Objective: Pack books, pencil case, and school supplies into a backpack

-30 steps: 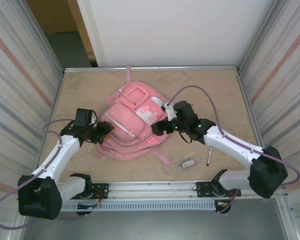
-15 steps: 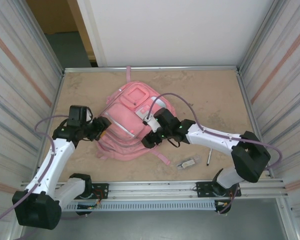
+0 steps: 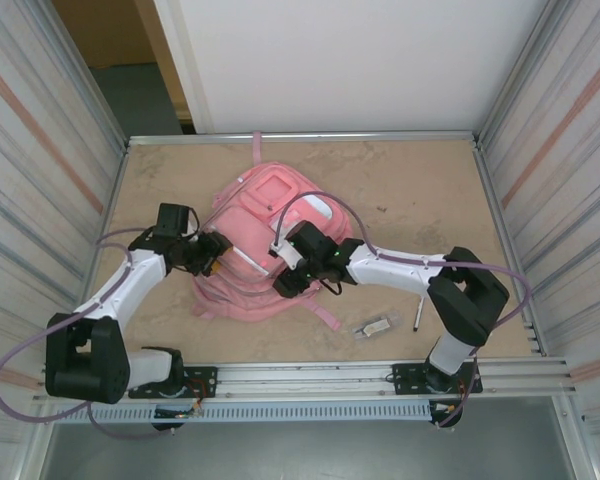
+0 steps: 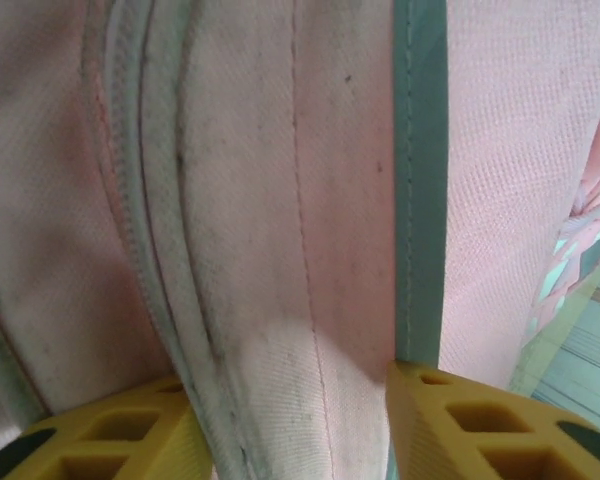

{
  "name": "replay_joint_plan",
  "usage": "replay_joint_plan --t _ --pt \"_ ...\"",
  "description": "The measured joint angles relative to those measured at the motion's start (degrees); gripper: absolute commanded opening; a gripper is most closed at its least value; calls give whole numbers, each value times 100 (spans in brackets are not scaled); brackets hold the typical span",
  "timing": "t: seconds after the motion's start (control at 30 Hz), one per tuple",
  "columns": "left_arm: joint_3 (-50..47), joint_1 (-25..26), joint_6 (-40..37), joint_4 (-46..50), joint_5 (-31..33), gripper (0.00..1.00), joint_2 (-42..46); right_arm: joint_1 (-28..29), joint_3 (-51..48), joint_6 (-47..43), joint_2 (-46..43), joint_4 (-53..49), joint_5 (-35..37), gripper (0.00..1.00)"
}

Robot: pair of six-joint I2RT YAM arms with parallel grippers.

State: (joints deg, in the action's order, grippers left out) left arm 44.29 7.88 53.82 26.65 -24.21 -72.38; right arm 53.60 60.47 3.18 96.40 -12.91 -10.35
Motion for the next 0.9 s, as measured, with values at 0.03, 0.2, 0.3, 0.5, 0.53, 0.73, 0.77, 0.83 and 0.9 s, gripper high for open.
replay_joint_plan --t 0.03,0.2,0.3,0.5,0.53,0.73,0.77,0.83,0.9 --pt "0 -7 -4 4 2 28 -33 20 15 4 17 9 -4 37" --pt "0 -55 13 -42 -28 0 -136 46 131 76 68 11 -181 16" --pt "2 -35 48 -81 -70 0 -111 85 245 181 90 -28 -343 10" --pt "-7 234 354 -76 151 0 190 273 278 702 96 85 -675 8" --pt "-22 289 426 -85 173 0 238 310 280 791 107 149 -748 8" --pt "-208 461 807 -302 511 0 350 352 509 1405 533 188 -1117 12" --pt "-210 487 831 -317 564 0 350 358 542 1502 608 210 -1172 13" --pt "-214 562 907 -361 695 0 350 393 592 1775 748 286 -1279 15" --pt "-247 608 949 -431 789 0 350 433 608 2024 817 398 -1370 22"
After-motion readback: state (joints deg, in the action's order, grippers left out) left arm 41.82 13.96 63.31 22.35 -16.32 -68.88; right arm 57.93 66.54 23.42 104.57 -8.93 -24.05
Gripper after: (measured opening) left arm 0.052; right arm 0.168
